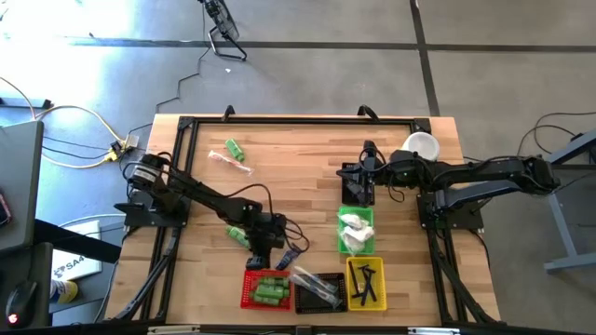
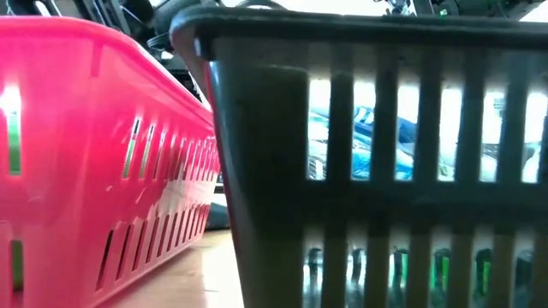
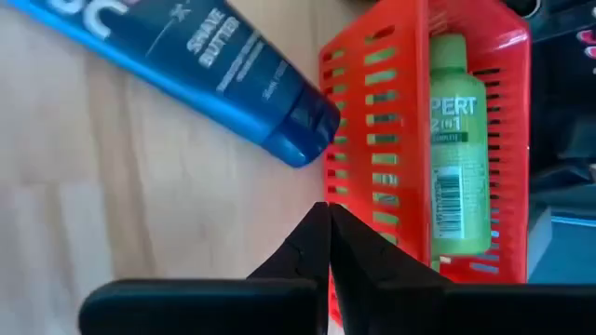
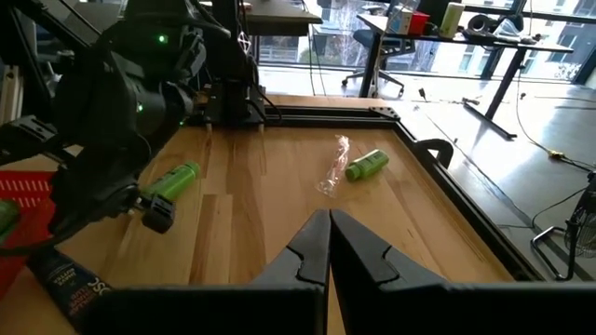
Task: Pick & Place Travel size toiletries
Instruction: Put the blue shaving cream into the top black bin
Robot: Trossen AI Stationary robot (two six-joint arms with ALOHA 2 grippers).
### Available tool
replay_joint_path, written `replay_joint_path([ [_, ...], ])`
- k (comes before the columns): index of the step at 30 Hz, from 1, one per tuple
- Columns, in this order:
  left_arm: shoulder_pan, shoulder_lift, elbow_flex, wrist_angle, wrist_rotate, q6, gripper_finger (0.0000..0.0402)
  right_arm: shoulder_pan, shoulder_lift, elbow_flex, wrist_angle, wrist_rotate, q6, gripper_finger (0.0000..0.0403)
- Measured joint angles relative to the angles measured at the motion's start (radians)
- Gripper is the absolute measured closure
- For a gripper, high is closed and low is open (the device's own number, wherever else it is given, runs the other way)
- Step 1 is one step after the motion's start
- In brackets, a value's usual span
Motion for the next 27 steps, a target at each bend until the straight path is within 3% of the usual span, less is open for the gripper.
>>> replay_joint_path([
  [8, 0.001, 0.108, 0.003, 0.230, 0.089, -0.016, 0.0401, 0.000, 0.000, 0.000, 0.000, 0.000, -0.001, 0.0401],
  [22, 0.091, 0.115, -0.002, 0.472, -0.108, 0.160, 0.0401, 0.000, 0.000, 0.000, -0.007, 0.000, -0.002, 0.0401],
  [27, 0.158, 0.115, -0.001, 0.436, -0.130, 0.163, 0.0401, 0.000, 0.000, 0.000, -0.007, 0.000, -0.002, 0.0401],
])
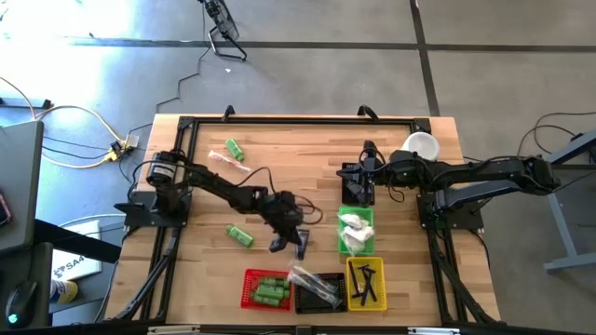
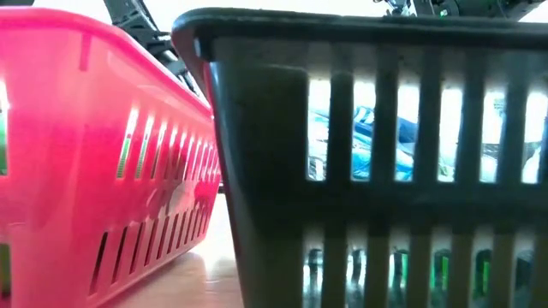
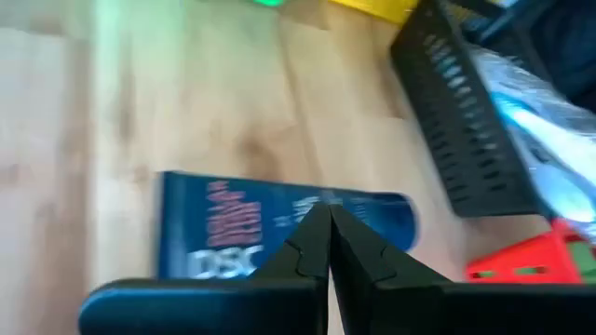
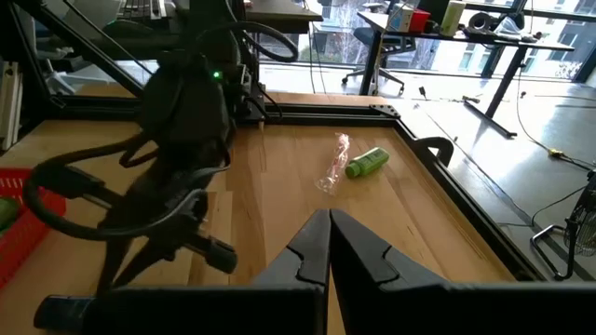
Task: Pick & Place Travel size toiletries
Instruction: Put the blue shaving cream into the top black bin
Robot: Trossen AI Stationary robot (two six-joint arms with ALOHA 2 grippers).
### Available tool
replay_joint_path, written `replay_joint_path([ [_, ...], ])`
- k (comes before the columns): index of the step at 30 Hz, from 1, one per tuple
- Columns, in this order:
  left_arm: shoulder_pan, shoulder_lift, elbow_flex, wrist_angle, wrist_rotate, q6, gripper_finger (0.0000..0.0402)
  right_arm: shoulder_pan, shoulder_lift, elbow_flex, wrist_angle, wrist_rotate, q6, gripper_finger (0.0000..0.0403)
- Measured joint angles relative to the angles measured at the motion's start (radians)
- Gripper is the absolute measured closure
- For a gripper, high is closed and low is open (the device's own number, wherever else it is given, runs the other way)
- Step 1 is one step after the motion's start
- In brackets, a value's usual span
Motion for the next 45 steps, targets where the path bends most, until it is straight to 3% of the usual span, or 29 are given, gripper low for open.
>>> replay_joint_path([
  [9, 0.042, -0.065, -0.001, -0.060, 0.002, 0.028, 0.0401, 0.000, 0.000, 0.000, -0.018, 0.000, 0.000, 0.0401],
  [16, 0.053, -0.225, -0.001, -0.261, -0.103, 0.178, 0.0401, 0.000, 0.000, 0.000, -0.038, 0.000, 0.020, 0.0401],
  [19, 0.061, -0.280, 0.001, -0.267, -0.141, 0.177, 0.0401, 0.000, 0.000, 0.000, -0.038, 0.000, 0.021, 0.0401],
  [29, 0.059, -0.291, -0.001, -0.269, -0.170, -0.020, 0.0401, 0.000, 0.000, 0.000, -0.038, 0.000, 0.019, 0.0401],
  [41, 0.059, -0.291, 0.000, -0.115, -0.197, 0.046, 0.0401, 0.000, 0.000, 0.000, -0.044, 0.000, -0.009, 0.0401],
  [45, 0.054, -0.291, 0.000, -0.067, -0.242, -0.083, 0.0401, 0.000, 0.000, 0.000, -0.040, 0.000, -0.034, 0.0401],
])
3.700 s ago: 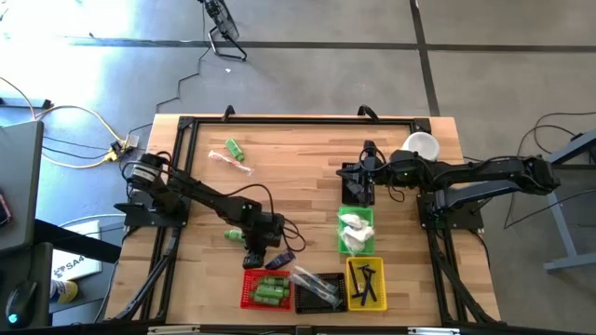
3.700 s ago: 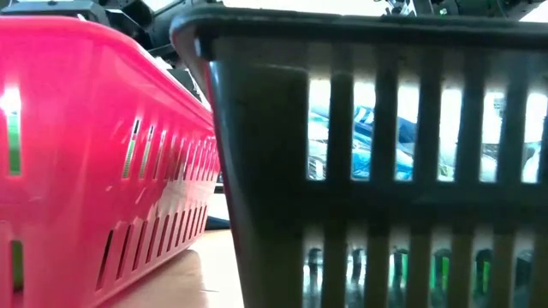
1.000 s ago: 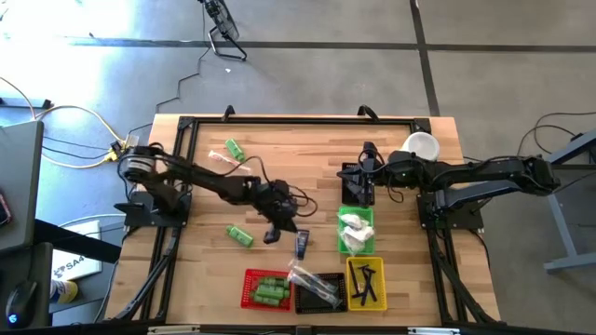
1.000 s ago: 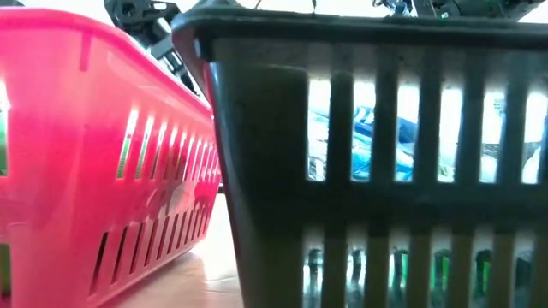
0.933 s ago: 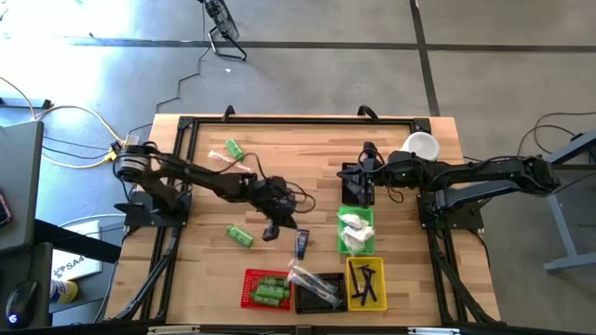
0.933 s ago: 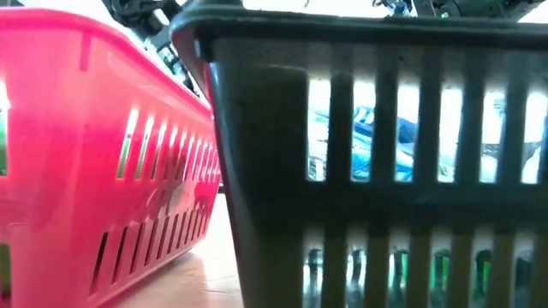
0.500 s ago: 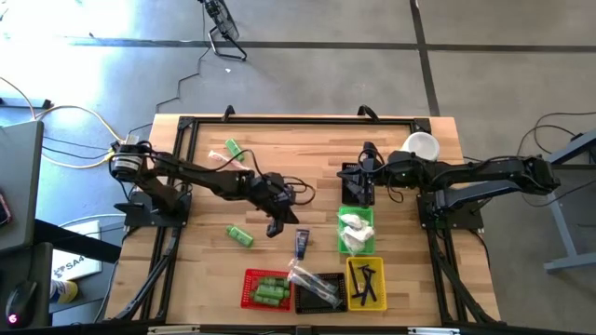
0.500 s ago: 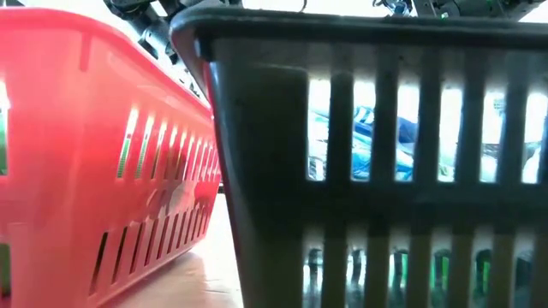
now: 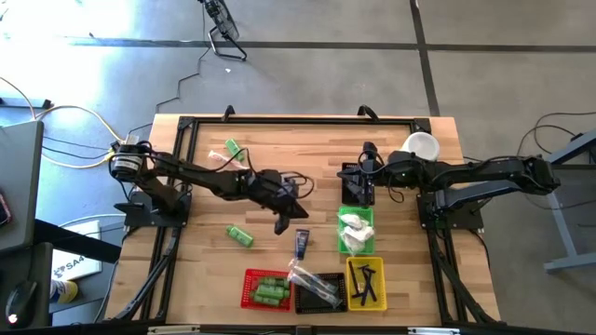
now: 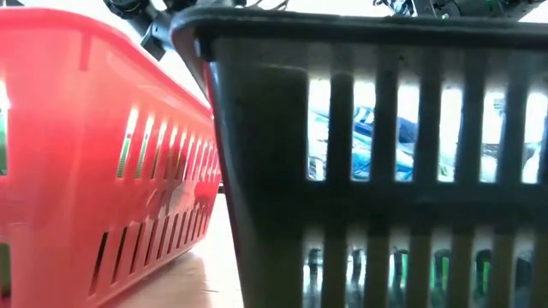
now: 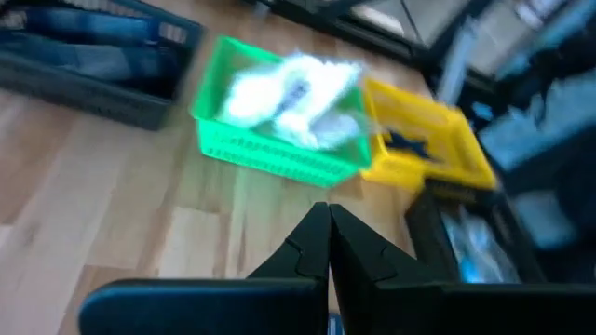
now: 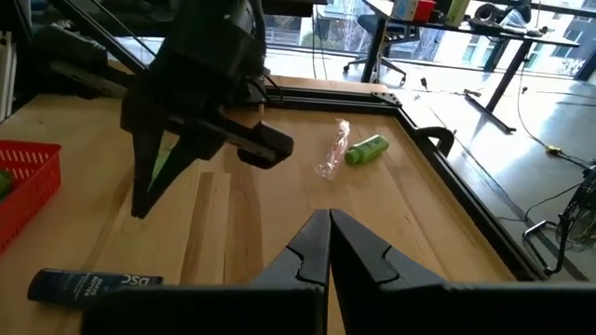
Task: Pick & Place Travel size toiletries
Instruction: Put the blue shaving cream into the top black bin
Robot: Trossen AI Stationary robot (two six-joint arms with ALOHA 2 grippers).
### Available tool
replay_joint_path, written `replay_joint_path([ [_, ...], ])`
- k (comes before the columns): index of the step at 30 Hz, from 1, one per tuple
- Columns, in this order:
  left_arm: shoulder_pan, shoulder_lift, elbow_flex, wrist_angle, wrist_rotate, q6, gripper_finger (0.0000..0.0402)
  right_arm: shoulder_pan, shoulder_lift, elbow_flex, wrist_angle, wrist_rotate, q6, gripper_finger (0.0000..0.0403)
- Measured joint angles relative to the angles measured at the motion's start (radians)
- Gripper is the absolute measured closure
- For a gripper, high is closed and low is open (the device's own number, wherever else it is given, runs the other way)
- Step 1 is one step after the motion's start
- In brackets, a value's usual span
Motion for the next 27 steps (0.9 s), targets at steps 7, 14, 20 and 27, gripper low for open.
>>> replay_joint_path([
  [7, -0.111, 0.000, 0.054, -0.106, -0.256, -0.094, 0.0401, 0.000, 0.000, 0.000, -0.002, 0.000, -0.027, 0.0401],
  [14, -0.204, 0.000, 0.159, -0.377, -0.448, -0.351, 0.0401, 0.000, 0.000, 0.000, -0.004, -0.004, -0.027, 0.0401],
  [20, -0.262, 0.042, 0.212, -0.417, -0.517, -0.459, 0.0401, 0.000, 0.000, 0.000, -0.016, -0.006, -0.018, 0.0401],
  [27, -0.287, 0.193, 0.362, -0.561, -0.521, -0.565, 0.0401, 0.000, 0.000, 0.000, -0.029, -0.006, -0.018, 0.0401],
])
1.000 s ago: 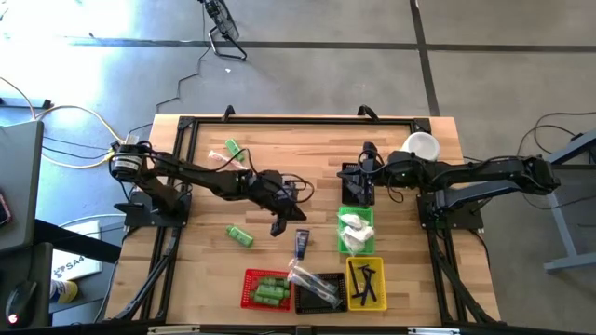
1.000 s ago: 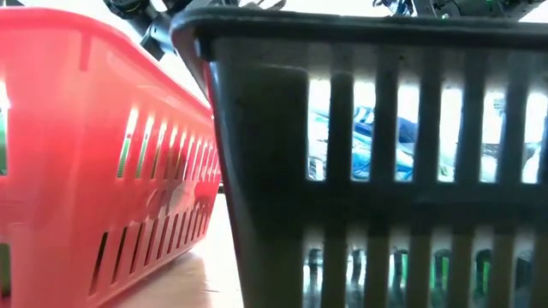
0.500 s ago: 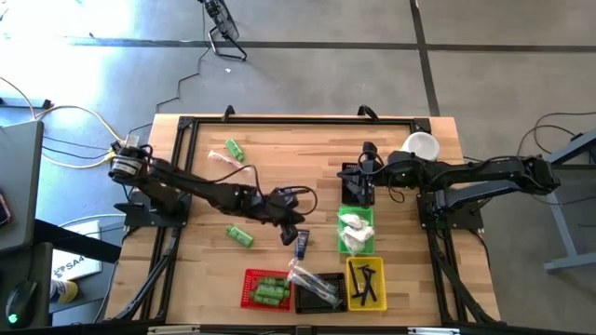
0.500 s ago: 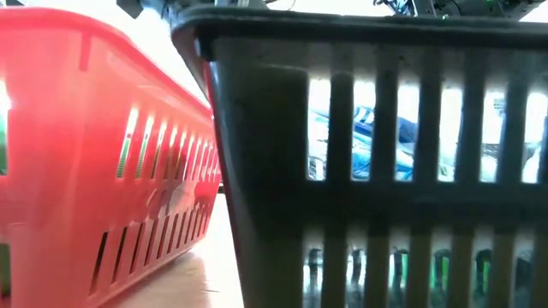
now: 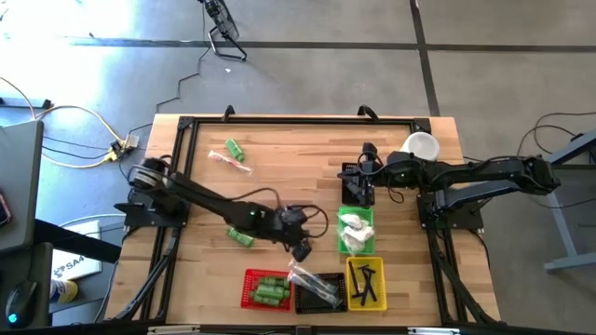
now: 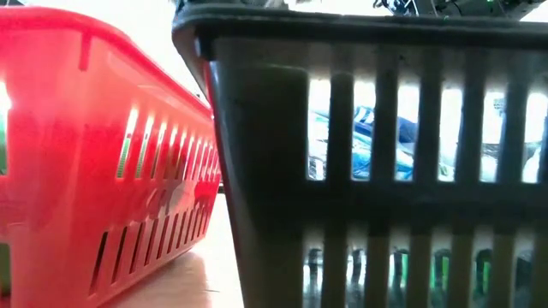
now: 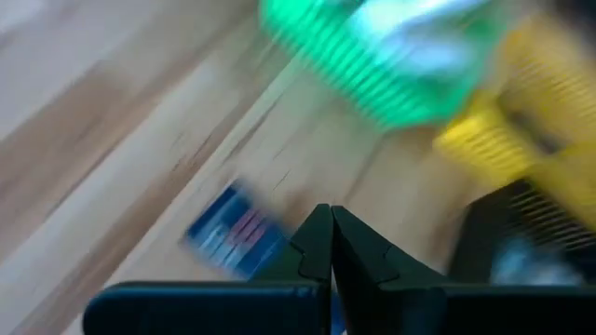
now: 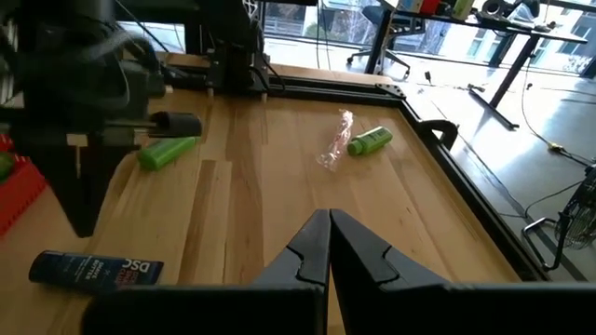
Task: Pick & Place Travel size toiletries
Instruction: Put the blue shaving cream into the top black bin
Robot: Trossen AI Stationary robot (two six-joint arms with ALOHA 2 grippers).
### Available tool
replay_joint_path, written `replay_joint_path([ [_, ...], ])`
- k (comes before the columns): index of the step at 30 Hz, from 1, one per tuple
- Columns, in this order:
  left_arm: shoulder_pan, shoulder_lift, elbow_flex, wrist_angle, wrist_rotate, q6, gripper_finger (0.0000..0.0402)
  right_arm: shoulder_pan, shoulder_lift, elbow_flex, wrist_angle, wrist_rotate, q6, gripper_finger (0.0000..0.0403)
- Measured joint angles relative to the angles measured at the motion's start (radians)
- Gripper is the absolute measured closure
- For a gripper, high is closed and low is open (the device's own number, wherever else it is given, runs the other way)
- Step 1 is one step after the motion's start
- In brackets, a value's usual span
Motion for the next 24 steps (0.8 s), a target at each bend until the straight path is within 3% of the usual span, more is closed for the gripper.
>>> replay_joint_path([
  [6, 0.000, 0.131, 0.219, -0.391, 0.019, -0.155, 0.0401, 0.000, 0.000, 0.000, -0.016, -0.001, -0.006, 0.0401],
  [9, 0.003, 0.171, 0.274, -0.491, 0.025, -0.180, 0.0401, 0.000, 0.000, 0.000, -0.026, -0.001, -0.008, 0.0401],
  [17, 0.023, 0.180, 0.282, -0.479, 0.101, -0.165, 0.0386, 0.000, 0.000, 0.000, -0.042, 0.000, -0.009, 0.0401],
  [24, 0.038, 0.180, 0.282, -0.467, 0.125, -0.171, 0.0287, 0.000, 0.000, 0.000, -0.043, 0.001, -0.010, 0.0401],
])
